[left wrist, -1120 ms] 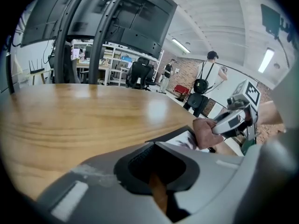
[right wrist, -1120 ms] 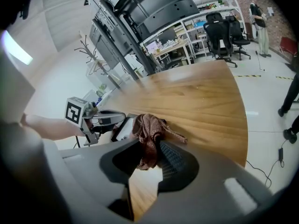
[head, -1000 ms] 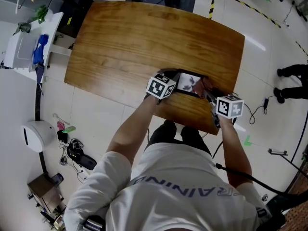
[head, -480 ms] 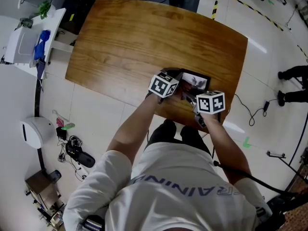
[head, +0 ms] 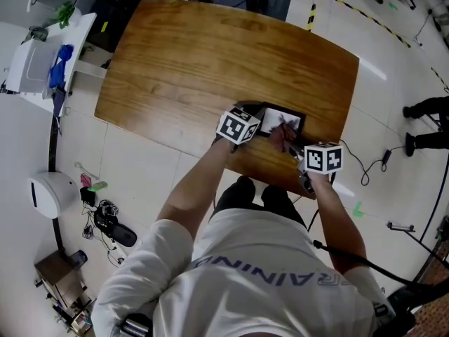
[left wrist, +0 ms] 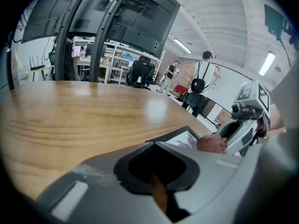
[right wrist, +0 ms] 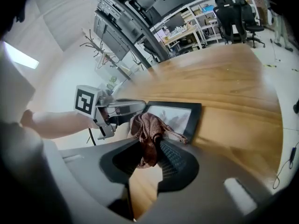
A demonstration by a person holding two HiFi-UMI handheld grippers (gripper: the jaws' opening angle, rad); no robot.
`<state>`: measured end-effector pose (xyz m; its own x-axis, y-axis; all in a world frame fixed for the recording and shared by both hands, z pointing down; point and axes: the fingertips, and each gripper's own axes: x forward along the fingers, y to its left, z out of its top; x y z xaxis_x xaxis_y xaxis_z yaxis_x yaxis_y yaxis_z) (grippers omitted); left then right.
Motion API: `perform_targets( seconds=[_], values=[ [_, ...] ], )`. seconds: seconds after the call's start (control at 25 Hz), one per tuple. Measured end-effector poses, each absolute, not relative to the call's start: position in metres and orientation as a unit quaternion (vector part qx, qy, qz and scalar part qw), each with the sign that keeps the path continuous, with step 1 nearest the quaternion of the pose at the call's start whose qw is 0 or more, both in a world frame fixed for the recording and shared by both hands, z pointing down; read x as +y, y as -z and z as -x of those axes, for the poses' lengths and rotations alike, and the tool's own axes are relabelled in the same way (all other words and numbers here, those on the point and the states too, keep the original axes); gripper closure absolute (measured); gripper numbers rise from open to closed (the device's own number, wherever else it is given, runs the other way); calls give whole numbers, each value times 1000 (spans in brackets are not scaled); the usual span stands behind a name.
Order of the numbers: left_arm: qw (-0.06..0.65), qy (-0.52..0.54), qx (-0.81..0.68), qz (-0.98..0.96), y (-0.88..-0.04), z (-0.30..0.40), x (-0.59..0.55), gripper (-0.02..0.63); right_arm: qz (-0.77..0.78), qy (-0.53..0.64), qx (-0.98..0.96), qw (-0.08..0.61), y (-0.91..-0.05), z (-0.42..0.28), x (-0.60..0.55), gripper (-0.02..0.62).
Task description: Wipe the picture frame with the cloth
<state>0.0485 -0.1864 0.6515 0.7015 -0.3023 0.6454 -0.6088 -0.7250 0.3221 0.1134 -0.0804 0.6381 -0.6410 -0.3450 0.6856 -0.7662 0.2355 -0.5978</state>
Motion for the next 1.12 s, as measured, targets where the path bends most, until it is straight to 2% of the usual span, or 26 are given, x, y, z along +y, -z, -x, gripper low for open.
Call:
perform_targets(
  seconds=[0.44,0.68,0.84,1.12],
  values=[
    [262,-287,-261,-884,-653,-46,-190,597,-415,-503,-732,197,-640,-171,-63,490],
    [261,-281,-286,-878,-648,-40,-198,598,-428,-427,-788,114,-595,-165,-89,491],
    [229,-224,-318,-892,-594,-41,-205,598,-455,-361,-812,62,-544,-182,-109,491],
    [193,-137,-370,-898,-494,-23,-205,599,-497,-296,-816,20,-486,-220,-123,491]
  ],
)
